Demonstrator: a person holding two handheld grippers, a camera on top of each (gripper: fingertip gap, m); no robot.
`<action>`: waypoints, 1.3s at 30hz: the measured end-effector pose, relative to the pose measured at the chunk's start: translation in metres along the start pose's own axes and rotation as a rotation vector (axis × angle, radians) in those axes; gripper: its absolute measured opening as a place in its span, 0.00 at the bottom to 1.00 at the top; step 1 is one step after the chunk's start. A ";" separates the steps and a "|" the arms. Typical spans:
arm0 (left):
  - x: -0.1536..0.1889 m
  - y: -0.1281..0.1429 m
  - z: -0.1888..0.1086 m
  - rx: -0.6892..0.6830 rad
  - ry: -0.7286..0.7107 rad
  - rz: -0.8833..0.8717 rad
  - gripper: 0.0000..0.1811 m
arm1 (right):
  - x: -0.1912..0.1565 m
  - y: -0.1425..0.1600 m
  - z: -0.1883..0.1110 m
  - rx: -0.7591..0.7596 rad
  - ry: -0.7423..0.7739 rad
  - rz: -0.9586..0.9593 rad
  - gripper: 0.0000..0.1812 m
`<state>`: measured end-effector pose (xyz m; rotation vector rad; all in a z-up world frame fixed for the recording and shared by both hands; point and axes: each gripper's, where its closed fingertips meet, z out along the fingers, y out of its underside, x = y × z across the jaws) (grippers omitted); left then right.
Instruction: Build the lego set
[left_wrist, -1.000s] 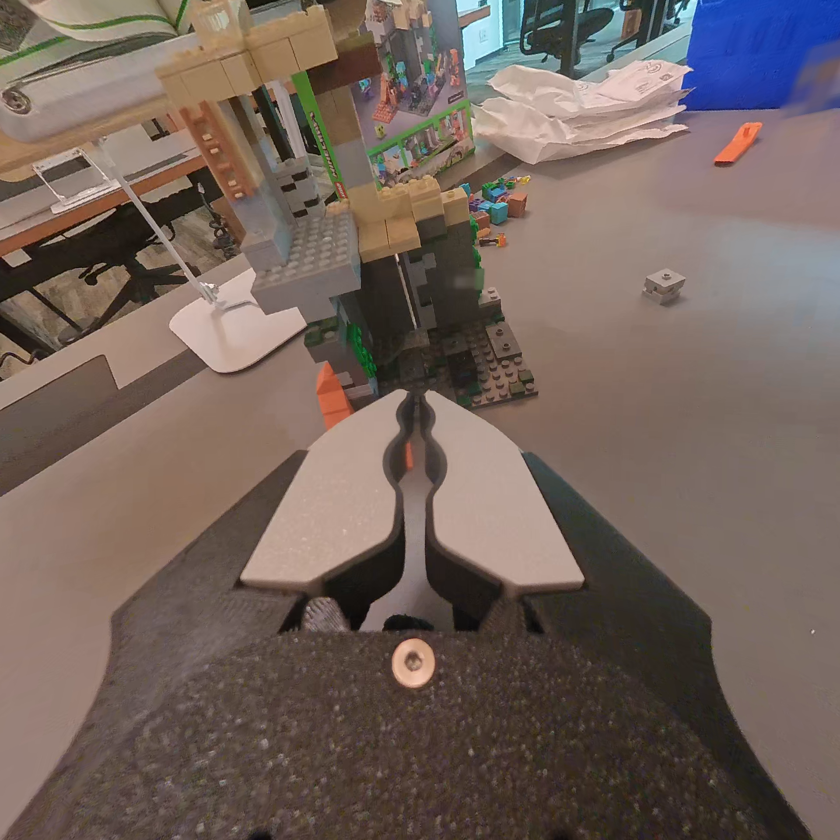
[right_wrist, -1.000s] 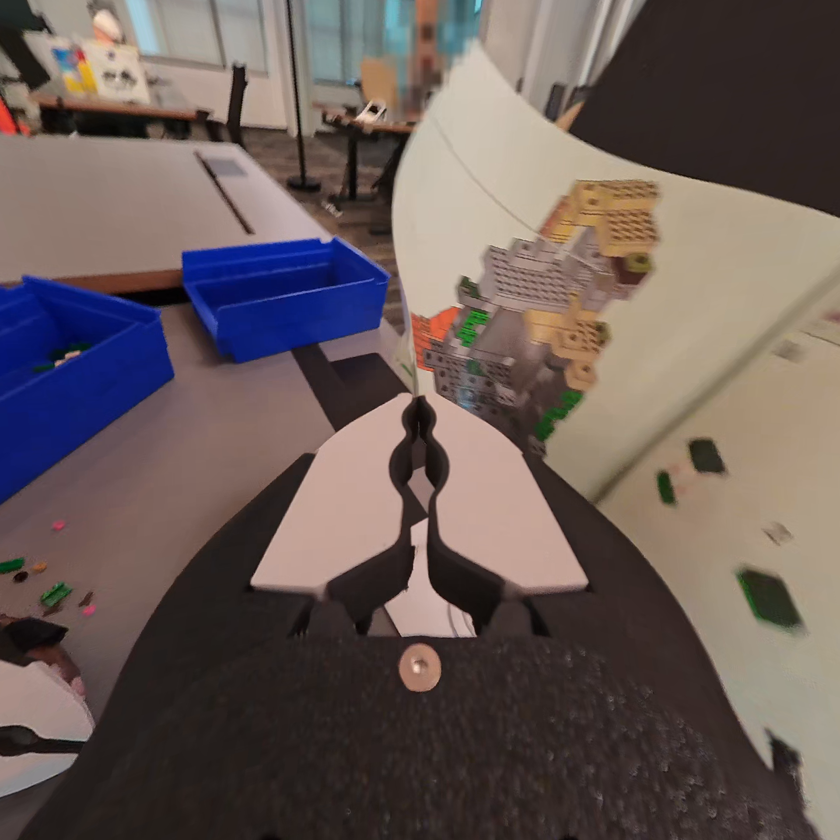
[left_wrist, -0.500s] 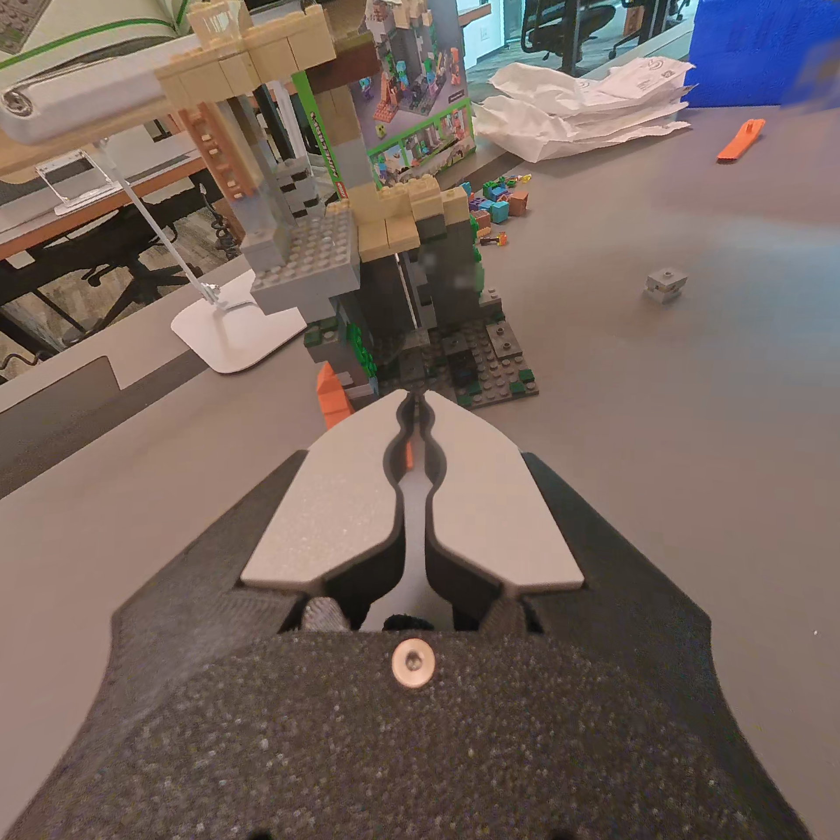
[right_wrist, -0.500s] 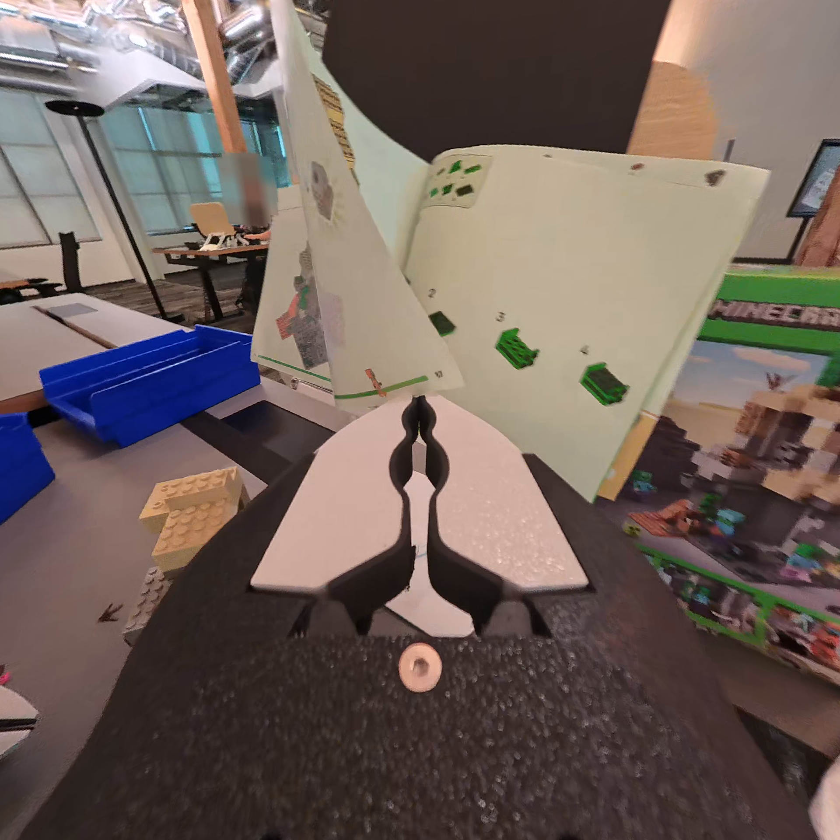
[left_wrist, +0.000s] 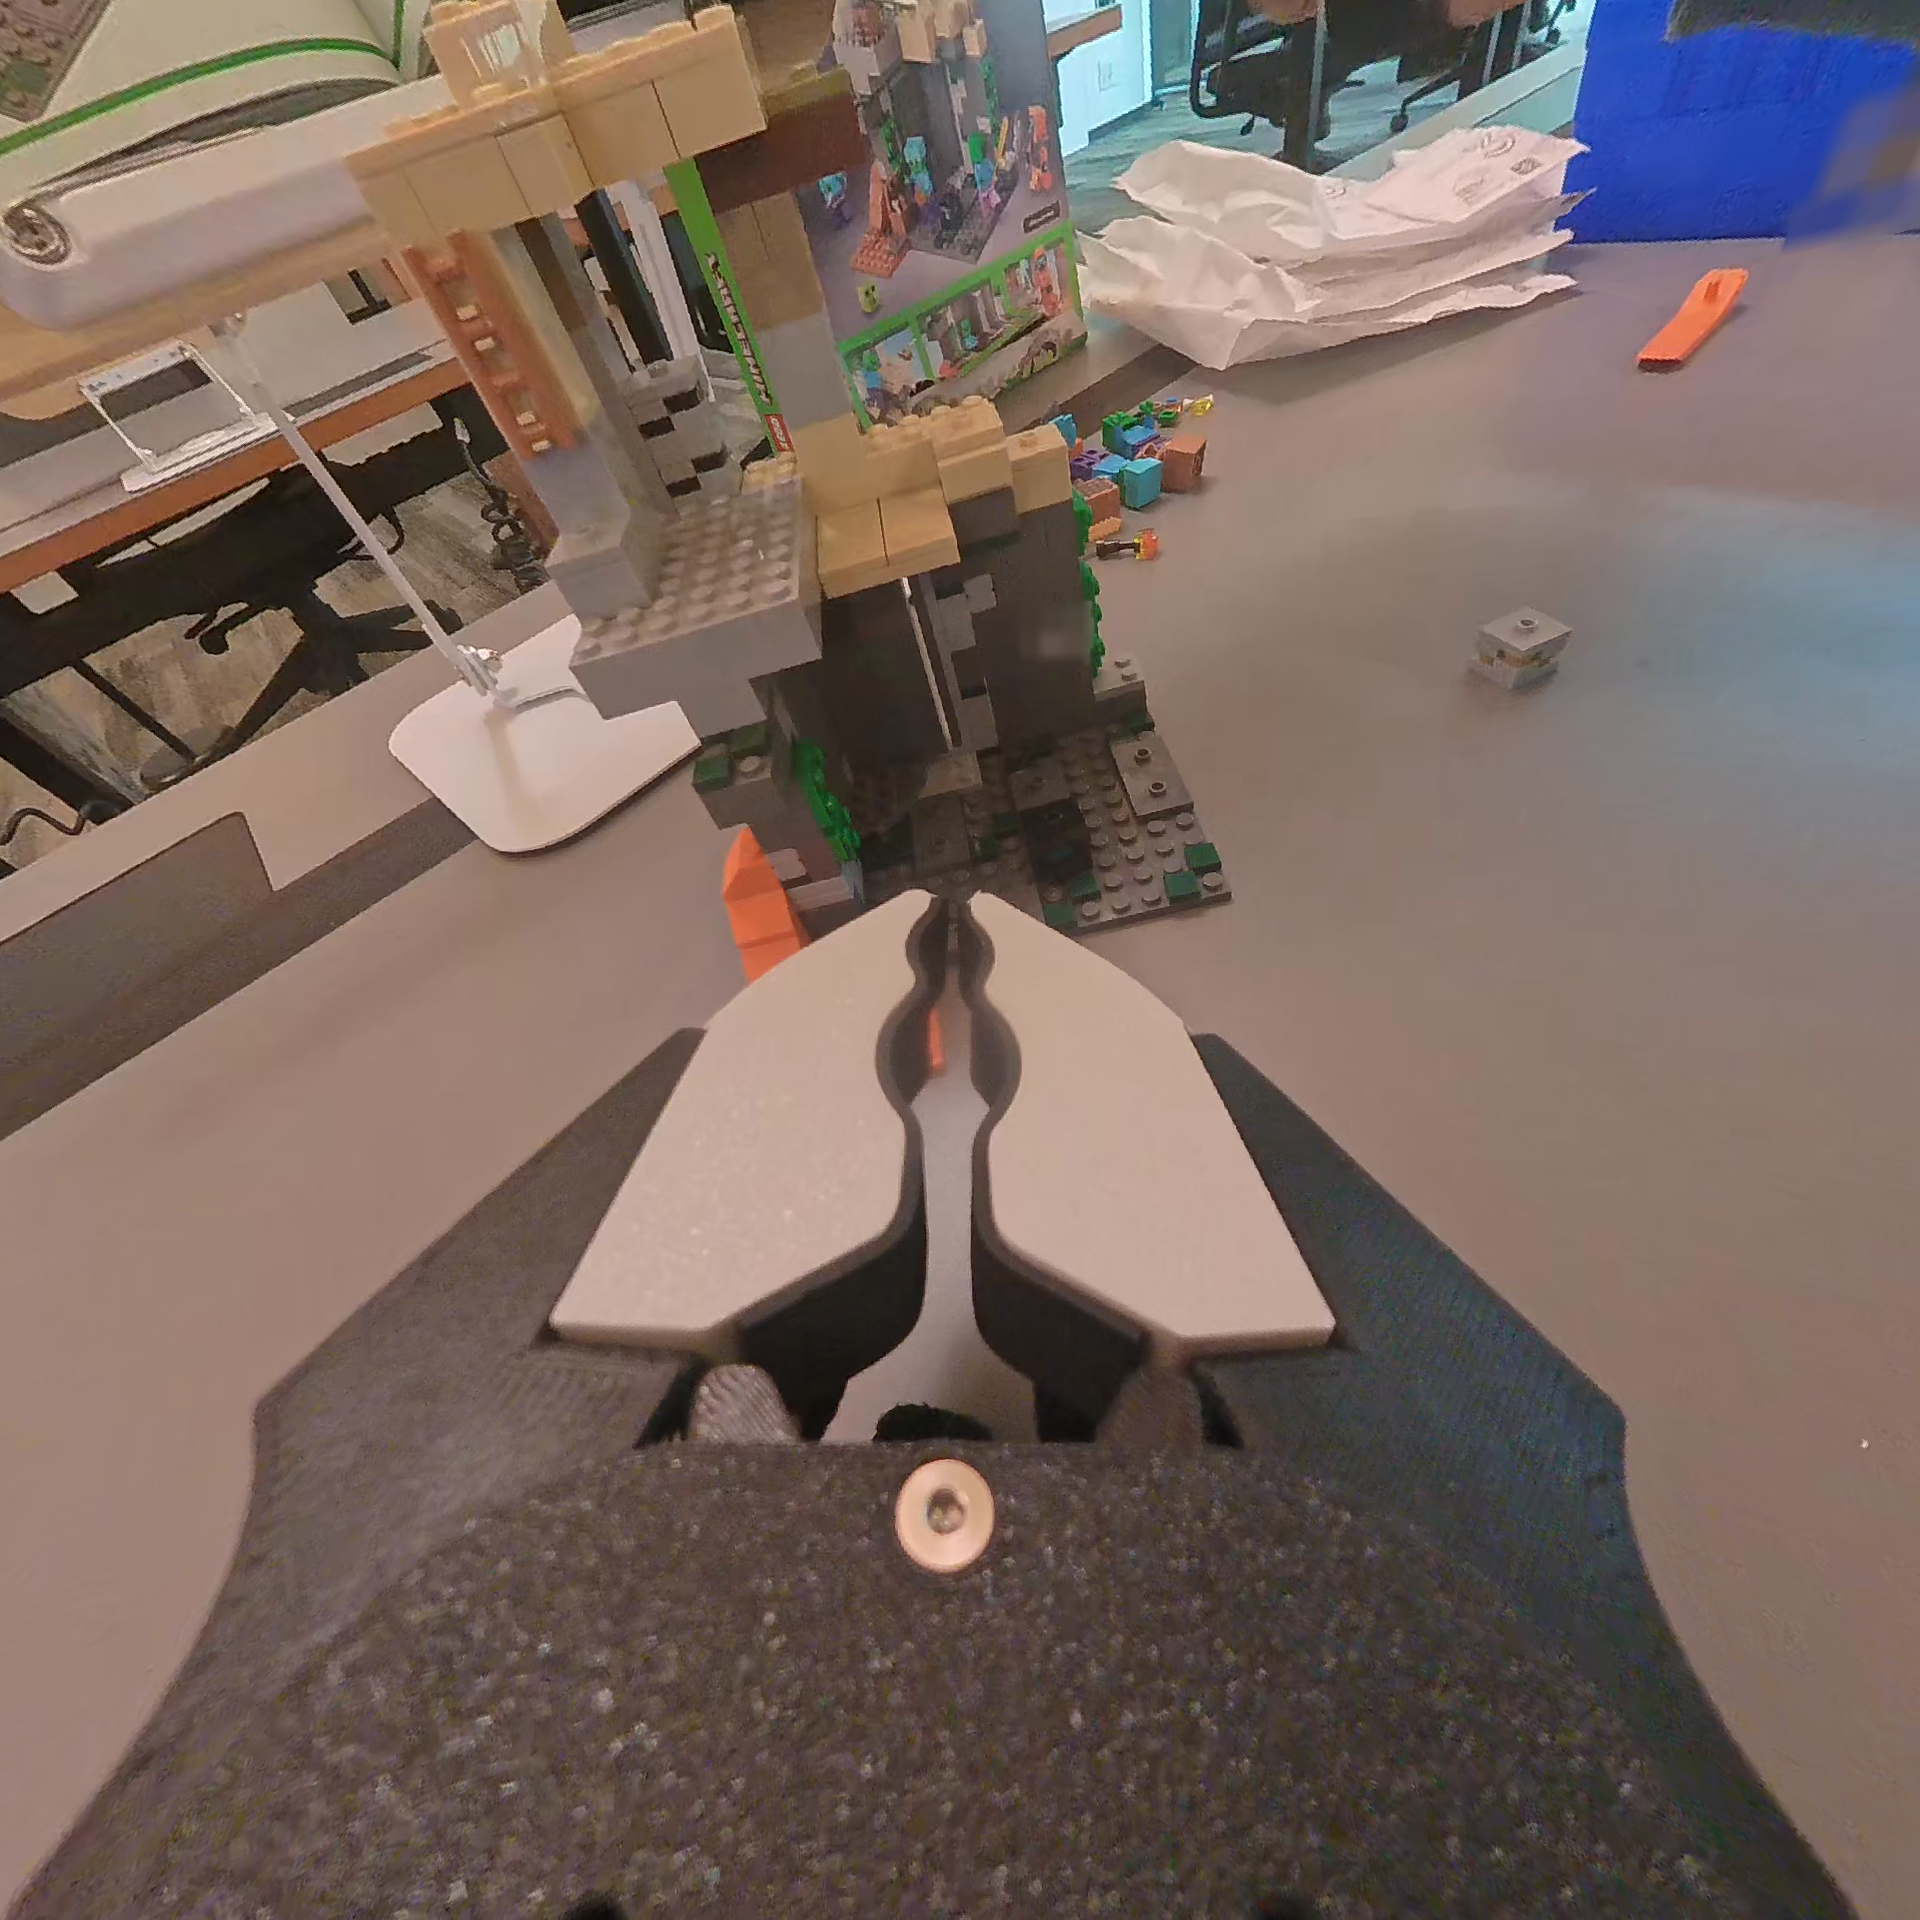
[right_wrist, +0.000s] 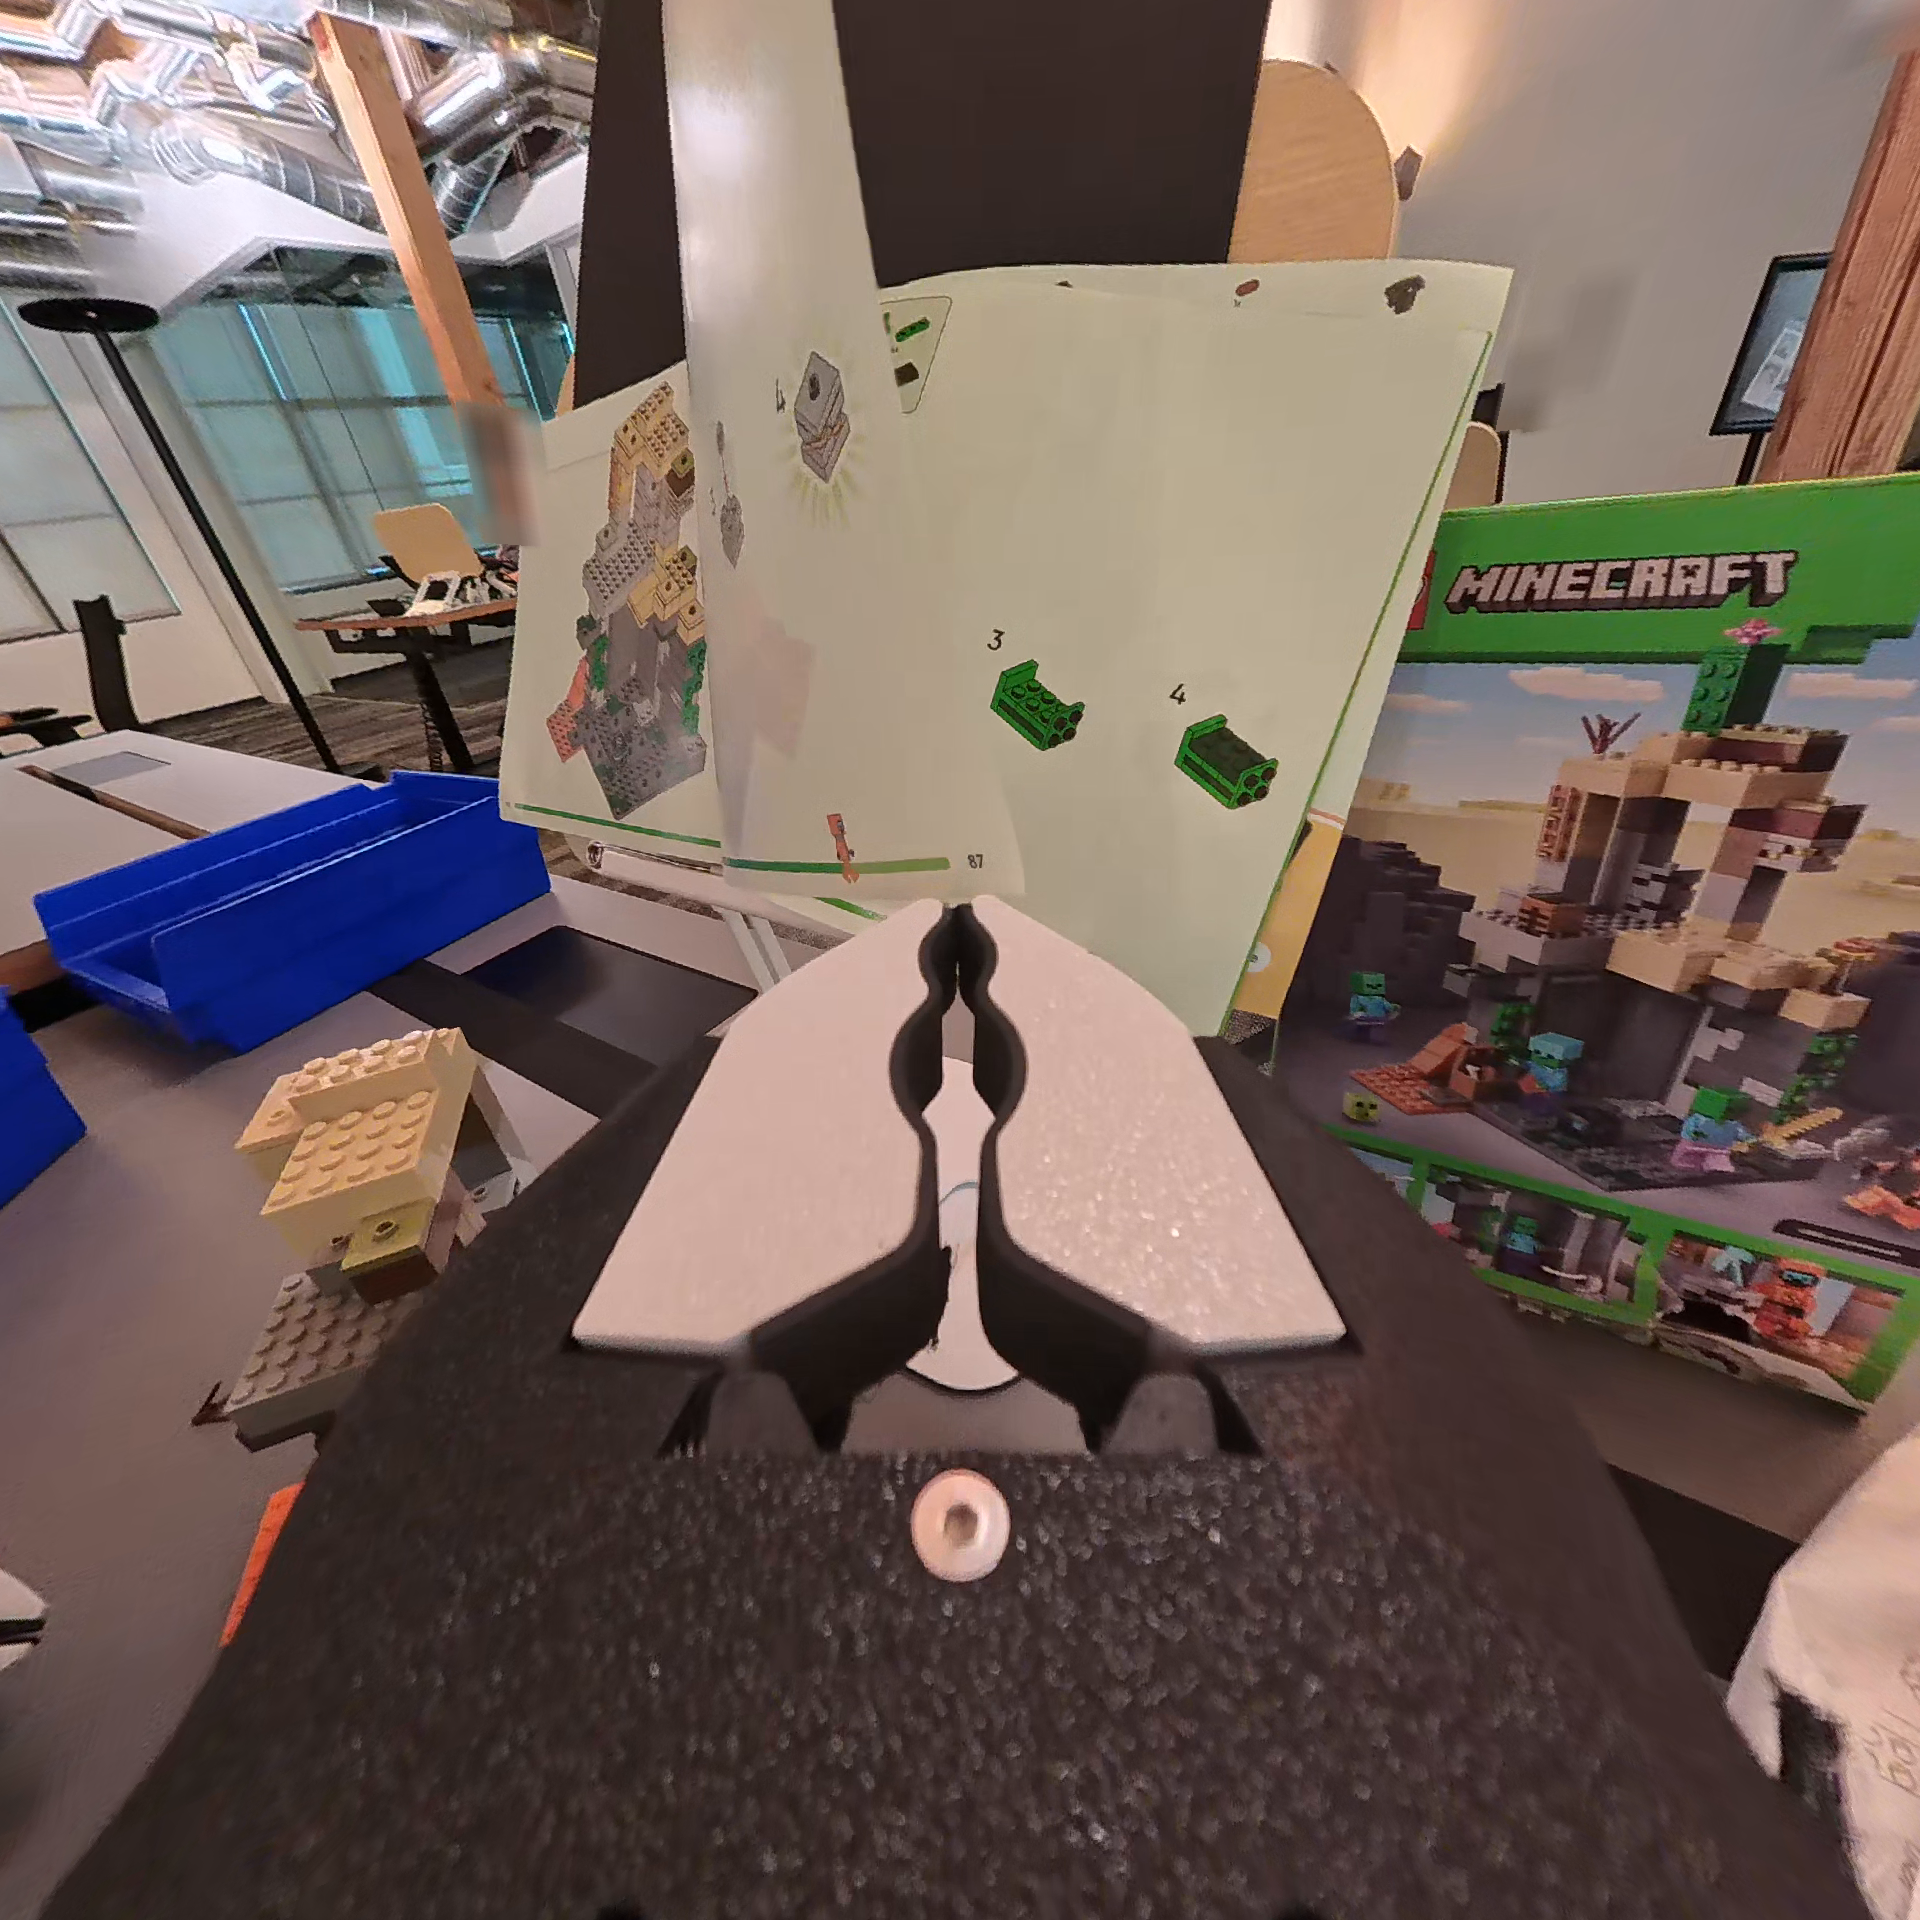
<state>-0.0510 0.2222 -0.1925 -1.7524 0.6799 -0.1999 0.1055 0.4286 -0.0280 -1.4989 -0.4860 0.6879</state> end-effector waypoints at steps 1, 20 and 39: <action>0.000 0.000 0.000 0.000 0.000 0.000 0.00 | 0.000 0.000 0.000 -0.001 0.001 0.001 0.00; -0.001 0.000 0.000 0.001 0.000 -0.002 0.00 | -0.001 0.001 -0.001 -0.011 -0.026 0.001 0.00; 0.000 0.000 0.000 0.001 0.000 0.004 0.00 | -0.011 0.001 0.002 -0.026 -0.050 -0.020 0.00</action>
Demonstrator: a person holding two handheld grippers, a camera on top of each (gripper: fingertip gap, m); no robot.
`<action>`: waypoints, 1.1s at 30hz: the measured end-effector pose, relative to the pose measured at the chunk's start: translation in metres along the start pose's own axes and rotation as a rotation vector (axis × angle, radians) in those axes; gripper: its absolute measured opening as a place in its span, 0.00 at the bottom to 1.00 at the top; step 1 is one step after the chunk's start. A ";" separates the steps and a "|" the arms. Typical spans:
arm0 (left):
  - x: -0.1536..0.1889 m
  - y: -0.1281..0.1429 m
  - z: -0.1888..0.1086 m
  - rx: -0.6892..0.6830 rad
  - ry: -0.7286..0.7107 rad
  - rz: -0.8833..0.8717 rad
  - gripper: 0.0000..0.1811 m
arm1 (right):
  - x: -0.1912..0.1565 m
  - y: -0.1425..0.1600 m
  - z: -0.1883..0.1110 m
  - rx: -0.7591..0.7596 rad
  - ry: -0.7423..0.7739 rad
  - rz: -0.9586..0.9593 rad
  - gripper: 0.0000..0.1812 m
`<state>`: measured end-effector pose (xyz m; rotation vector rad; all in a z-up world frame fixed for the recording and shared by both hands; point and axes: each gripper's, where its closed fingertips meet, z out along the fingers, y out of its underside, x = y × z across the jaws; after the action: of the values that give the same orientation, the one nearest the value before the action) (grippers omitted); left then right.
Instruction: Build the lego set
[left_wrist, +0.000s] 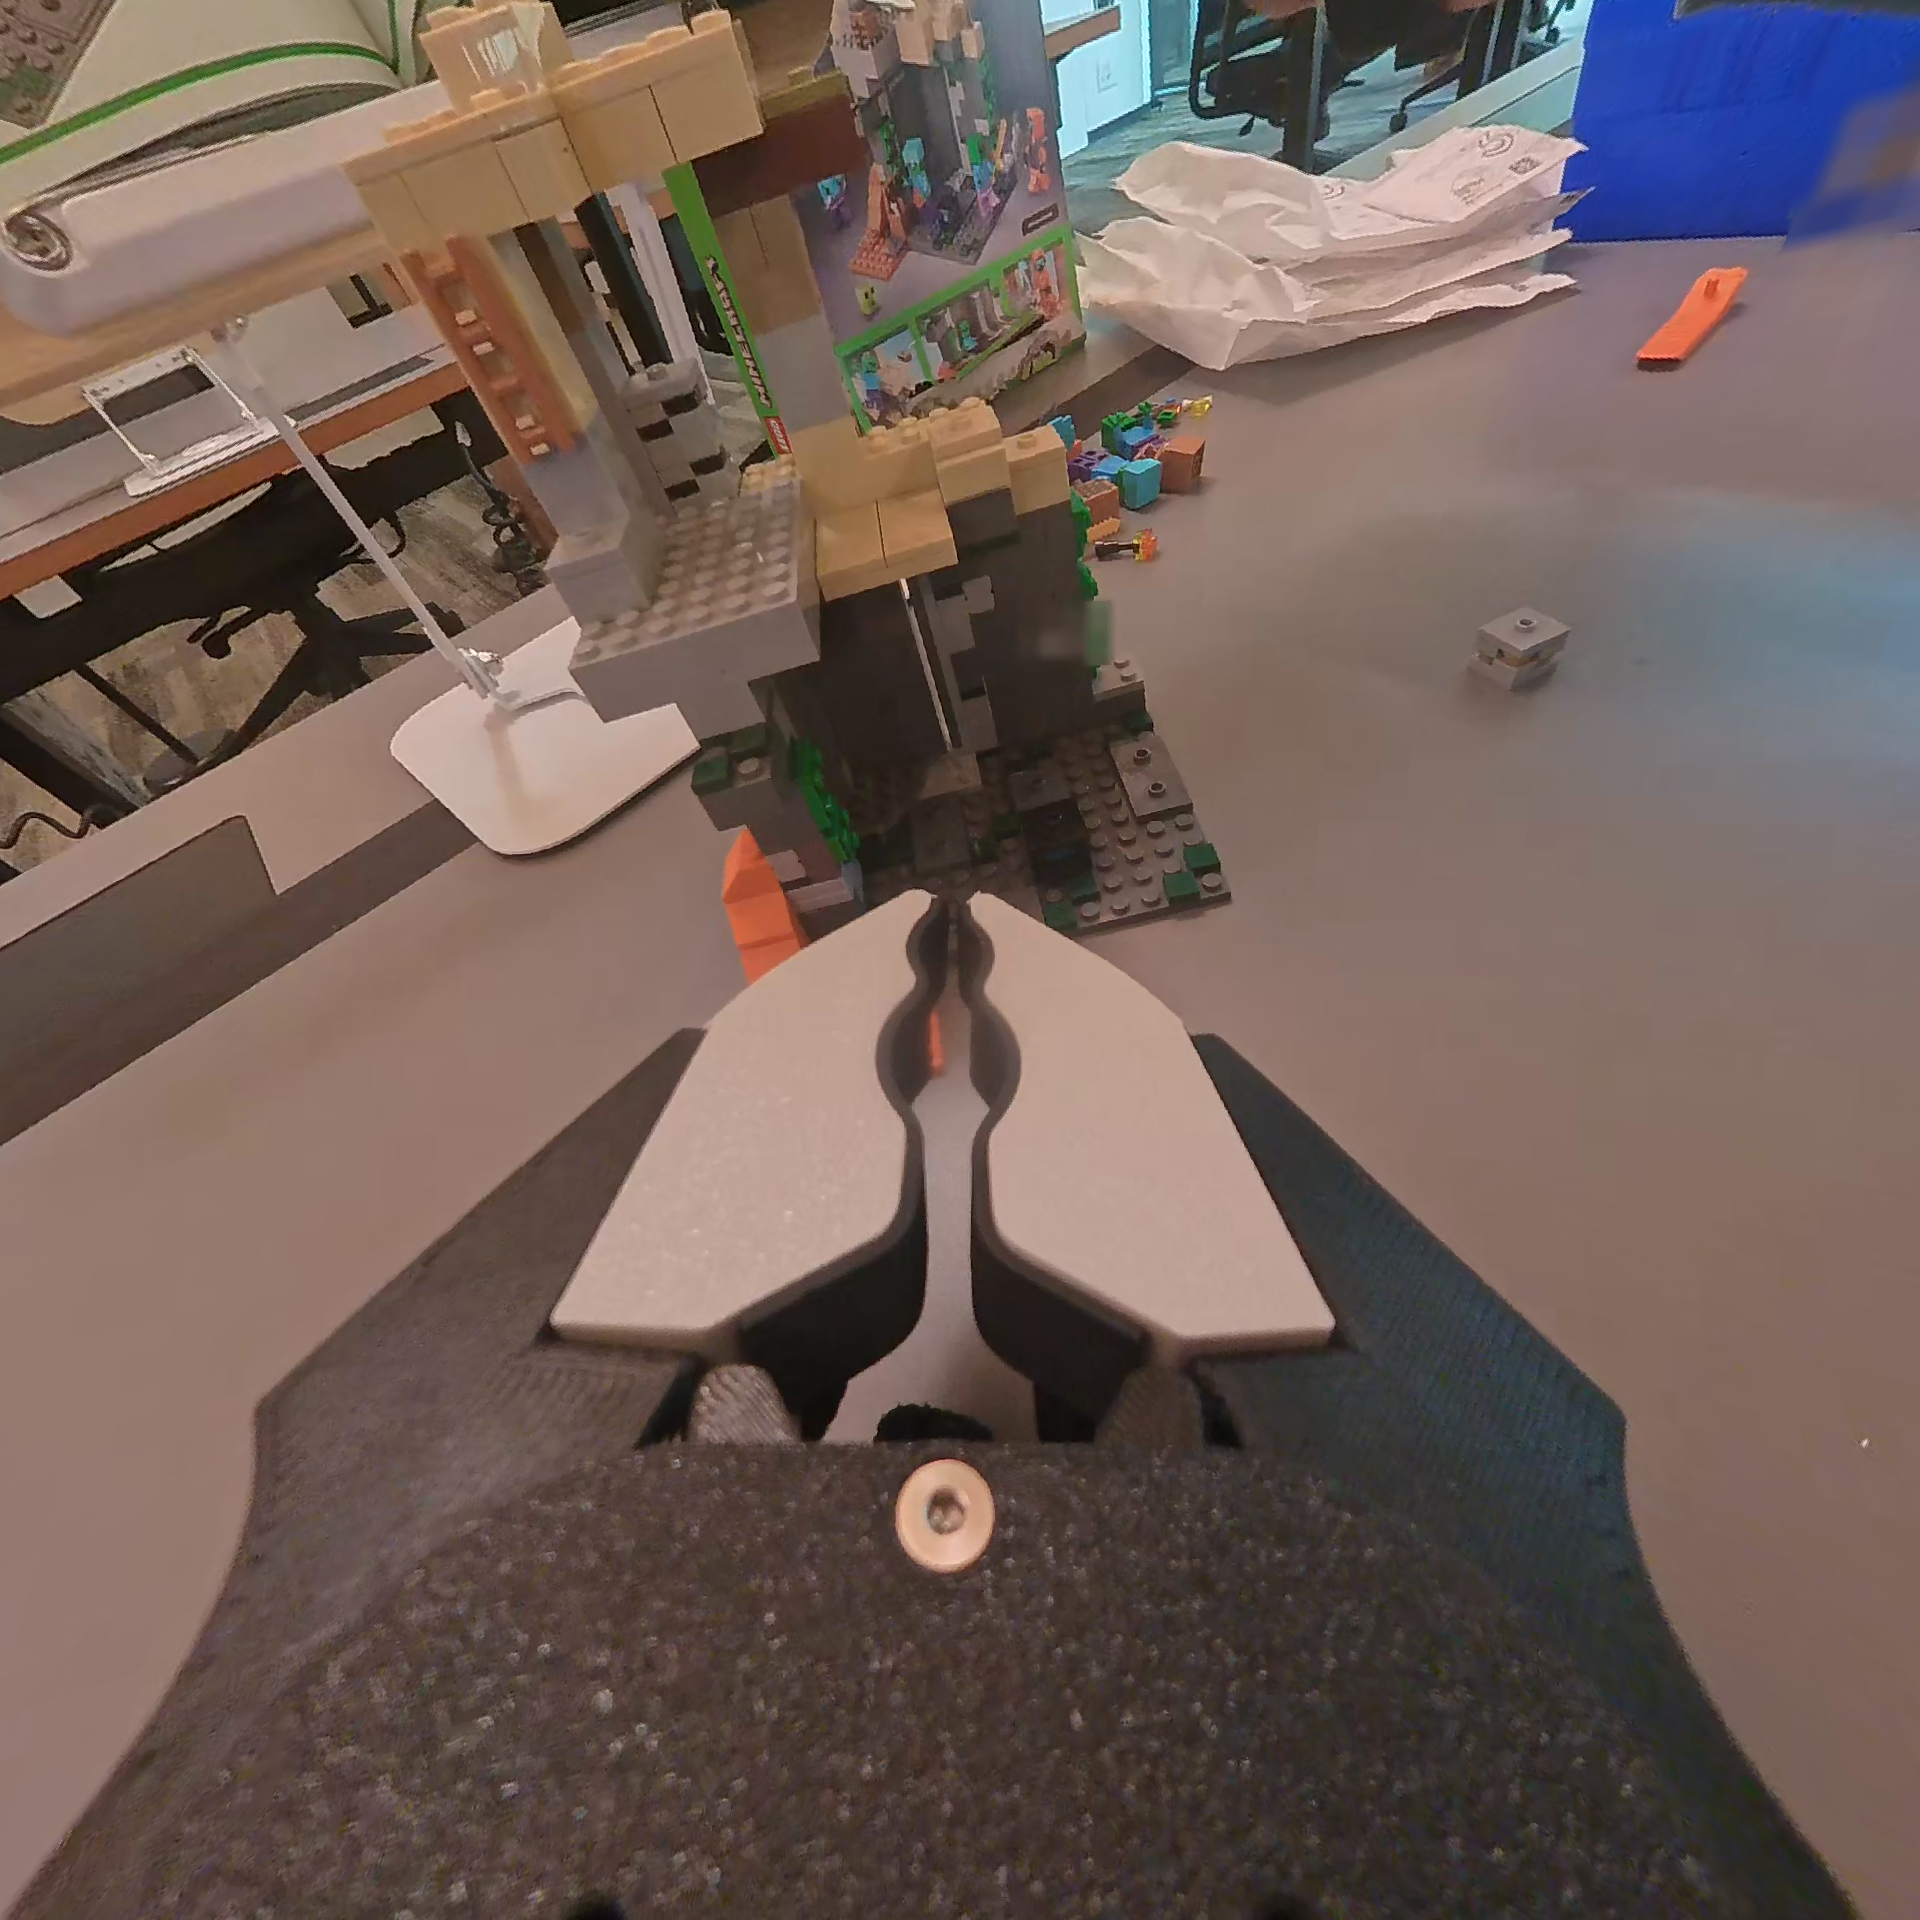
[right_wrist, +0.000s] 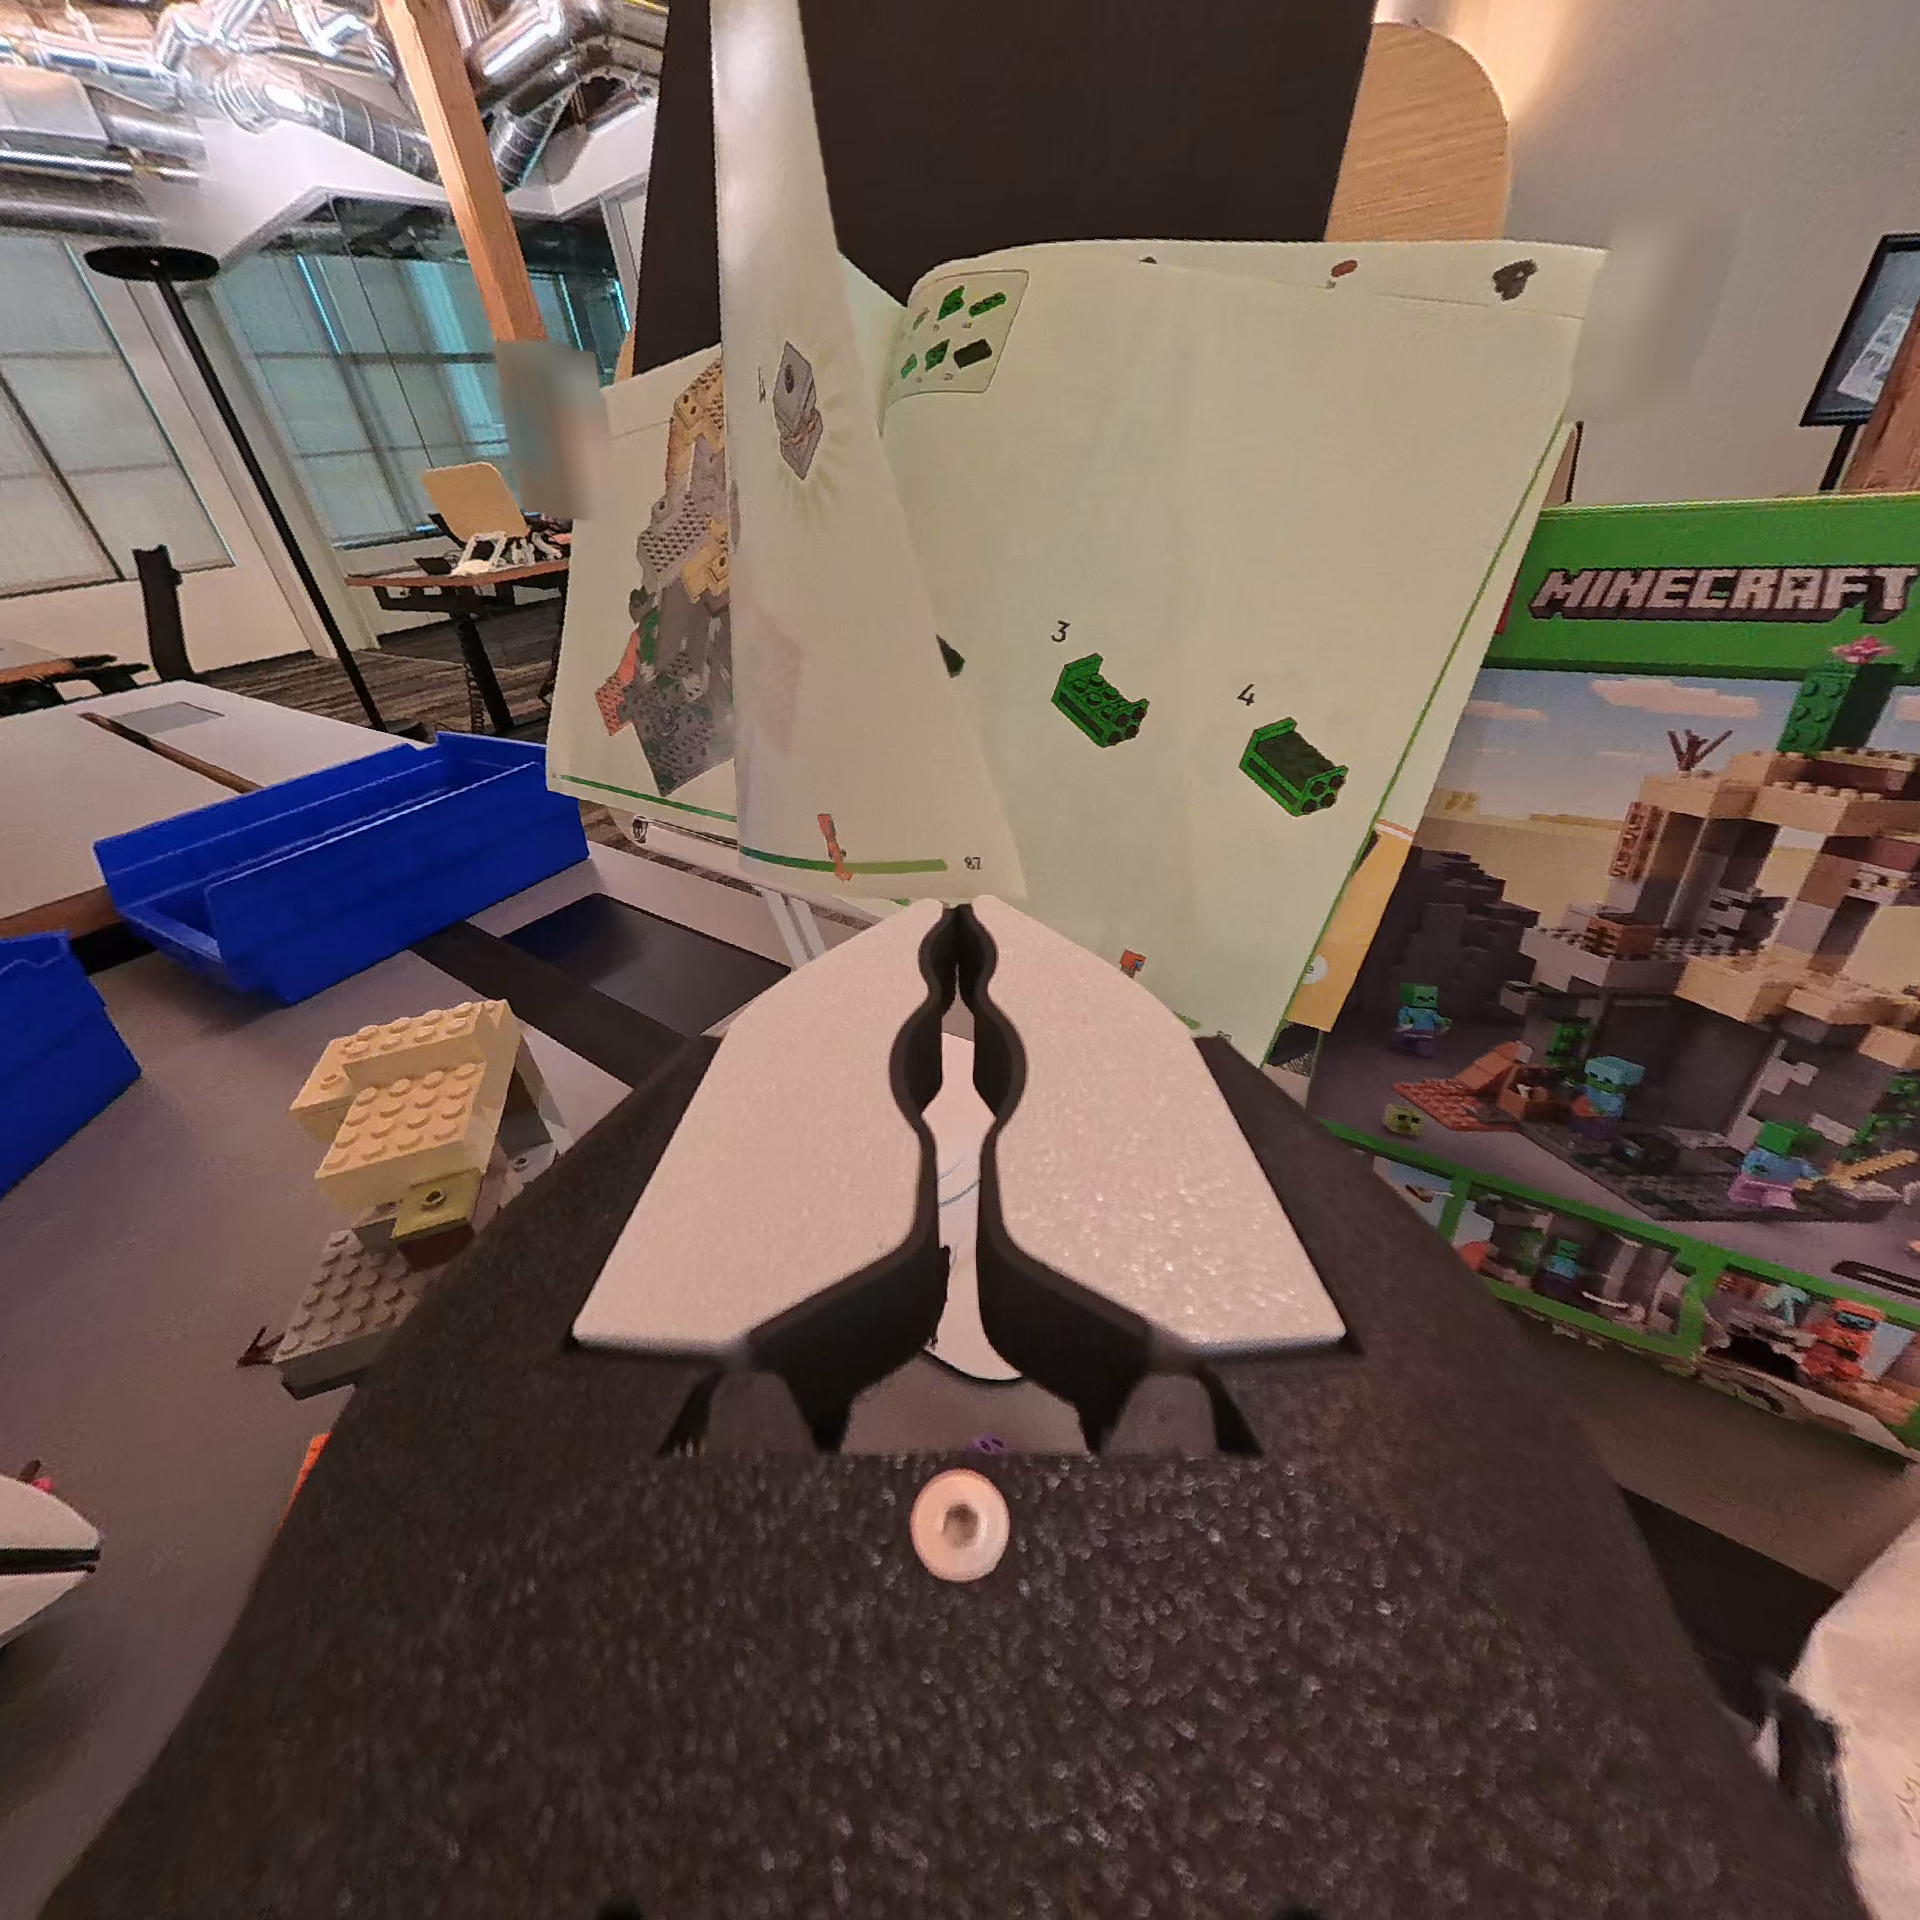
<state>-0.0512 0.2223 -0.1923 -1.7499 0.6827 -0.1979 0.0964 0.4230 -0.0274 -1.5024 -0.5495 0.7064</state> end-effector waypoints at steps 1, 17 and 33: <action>0.000 0.000 0.000 0.000 0.000 0.000 0.00 | -0.001 0.000 0.000 -0.001 -0.002 -0.001 0.00; 0.000 0.000 0.000 0.003 0.000 -0.003 0.00 | -0.012 -0.003 0.008 -0.017 -0.017 -0.020 0.00; 0.000 0.000 0.000 0.004 0.001 -0.006 0.00 | -0.023 -0.003 0.020 -0.027 -0.037 -0.030 0.00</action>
<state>-0.0509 0.2227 -0.1919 -1.7485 0.6771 -0.2043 0.0664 0.4208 -0.0223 -1.5053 -0.6108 0.7070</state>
